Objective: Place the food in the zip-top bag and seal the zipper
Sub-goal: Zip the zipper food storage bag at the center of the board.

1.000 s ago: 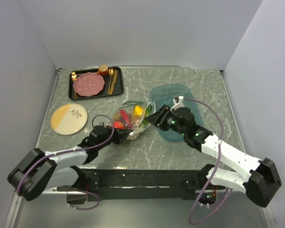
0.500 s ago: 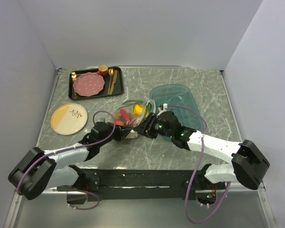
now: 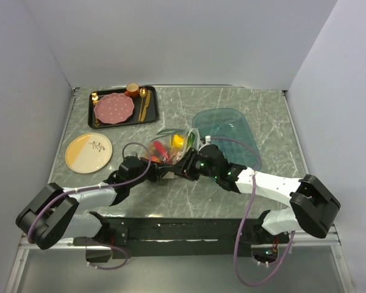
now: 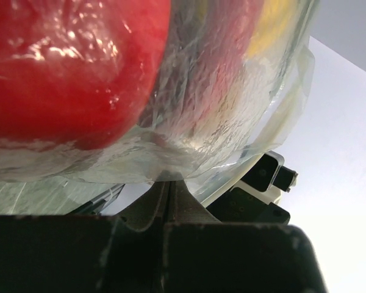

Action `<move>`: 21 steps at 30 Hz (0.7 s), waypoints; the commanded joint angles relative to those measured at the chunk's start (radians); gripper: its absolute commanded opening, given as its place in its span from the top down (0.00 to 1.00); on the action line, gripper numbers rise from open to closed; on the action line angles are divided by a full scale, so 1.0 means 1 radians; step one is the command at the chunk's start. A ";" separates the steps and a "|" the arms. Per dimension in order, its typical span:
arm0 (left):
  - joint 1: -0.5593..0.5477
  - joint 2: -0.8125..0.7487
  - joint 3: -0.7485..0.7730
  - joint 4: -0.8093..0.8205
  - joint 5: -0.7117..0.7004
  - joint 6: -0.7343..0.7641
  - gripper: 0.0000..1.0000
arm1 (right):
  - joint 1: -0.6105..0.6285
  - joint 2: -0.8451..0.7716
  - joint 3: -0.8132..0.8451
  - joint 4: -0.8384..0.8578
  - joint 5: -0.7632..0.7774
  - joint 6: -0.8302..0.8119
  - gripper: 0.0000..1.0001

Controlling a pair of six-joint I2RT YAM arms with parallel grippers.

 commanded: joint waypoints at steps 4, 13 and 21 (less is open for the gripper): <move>-0.002 0.002 0.008 0.078 0.015 0.009 0.99 | -0.003 0.021 0.018 0.069 0.035 0.018 0.57; -0.006 0.005 -0.009 0.102 -0.001 -0.002 0.99 | -0.037 0.039 -0.011 0.141 0.002 0.058 0.62; -0.014 0.019 -0.018 0.125 -0.001 -0.010 0.99 | -0.051 0.039 -0.028 0.164 -0.018 0.070 0.82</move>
